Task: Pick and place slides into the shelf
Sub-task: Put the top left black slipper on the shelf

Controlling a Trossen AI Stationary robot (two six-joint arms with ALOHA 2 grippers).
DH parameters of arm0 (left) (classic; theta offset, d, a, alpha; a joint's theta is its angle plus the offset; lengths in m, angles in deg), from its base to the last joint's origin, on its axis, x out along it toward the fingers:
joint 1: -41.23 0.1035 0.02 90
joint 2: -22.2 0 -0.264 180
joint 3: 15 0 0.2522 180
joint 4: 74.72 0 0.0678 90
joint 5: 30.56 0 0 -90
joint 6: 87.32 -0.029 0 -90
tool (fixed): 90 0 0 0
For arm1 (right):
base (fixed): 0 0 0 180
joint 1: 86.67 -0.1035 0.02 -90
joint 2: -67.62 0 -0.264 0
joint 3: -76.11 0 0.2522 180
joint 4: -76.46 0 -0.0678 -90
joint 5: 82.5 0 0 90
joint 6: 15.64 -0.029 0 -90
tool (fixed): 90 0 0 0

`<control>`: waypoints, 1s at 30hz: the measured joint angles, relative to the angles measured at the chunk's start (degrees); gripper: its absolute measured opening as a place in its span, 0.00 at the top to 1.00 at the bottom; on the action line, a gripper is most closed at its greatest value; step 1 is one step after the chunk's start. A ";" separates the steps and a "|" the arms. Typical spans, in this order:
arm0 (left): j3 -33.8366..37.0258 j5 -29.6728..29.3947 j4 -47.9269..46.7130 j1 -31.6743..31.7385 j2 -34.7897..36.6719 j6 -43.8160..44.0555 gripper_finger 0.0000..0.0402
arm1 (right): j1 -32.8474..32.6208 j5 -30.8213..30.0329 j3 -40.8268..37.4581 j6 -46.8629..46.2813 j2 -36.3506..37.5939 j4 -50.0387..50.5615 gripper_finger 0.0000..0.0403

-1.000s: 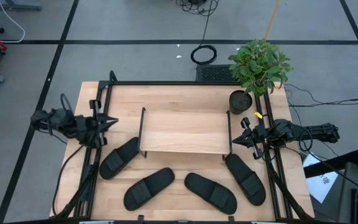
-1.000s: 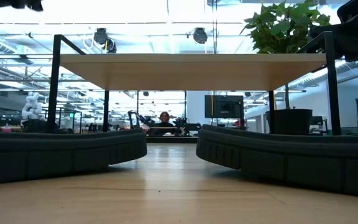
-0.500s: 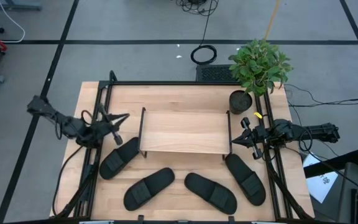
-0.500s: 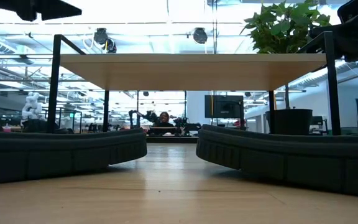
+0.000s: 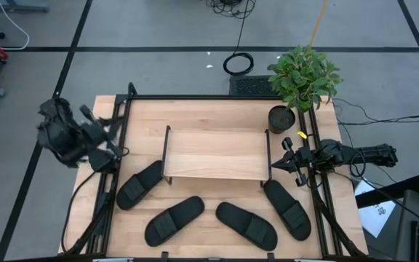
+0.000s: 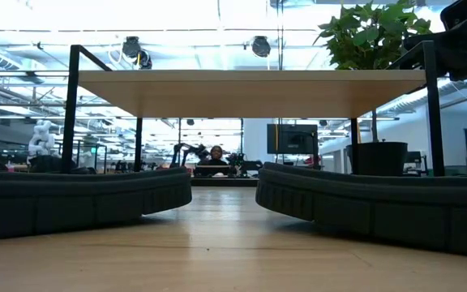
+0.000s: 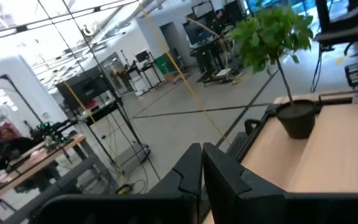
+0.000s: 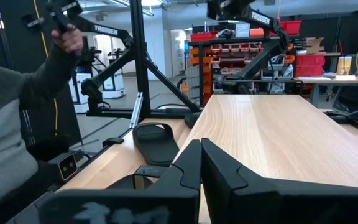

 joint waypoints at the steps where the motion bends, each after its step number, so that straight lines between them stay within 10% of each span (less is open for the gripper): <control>1: -1.11 0.45 -2.09 -0.09 0.77 0.15 0.98 | 0.00 0.00 0.00 0.06 -0.02 0.00 1.00; 7: -3.13 11.25 -12.88 -0.21 9.38 7.24 1.00 | 0.00 0.02 0.00 2.42 0.00 0.02 1.00; 14: -2.09 19.16 -32.22 -0.19 18.96 35.24 1.00 | 0.00 0.22 -0.01 5.35 -0.10 0.07 1.00; 17: 1.16 29.79 -29.01 -0.19 19.52 31.14 1.00 | 0.00 0.24 0.00 6.73 -0.13 0.09 1.00; 22: 9.03 64.40 -21.61 -0.23 17.35 15.68 1.00 | 0.00 0.42 -0.02 8.79 -0.13 0.07 1.00; 30: 18.80 73.86 -3.97 9.09 3.07 10.64 1.00 | 0.00 0.44 0.00 9.09 -0.13 0.02 1.00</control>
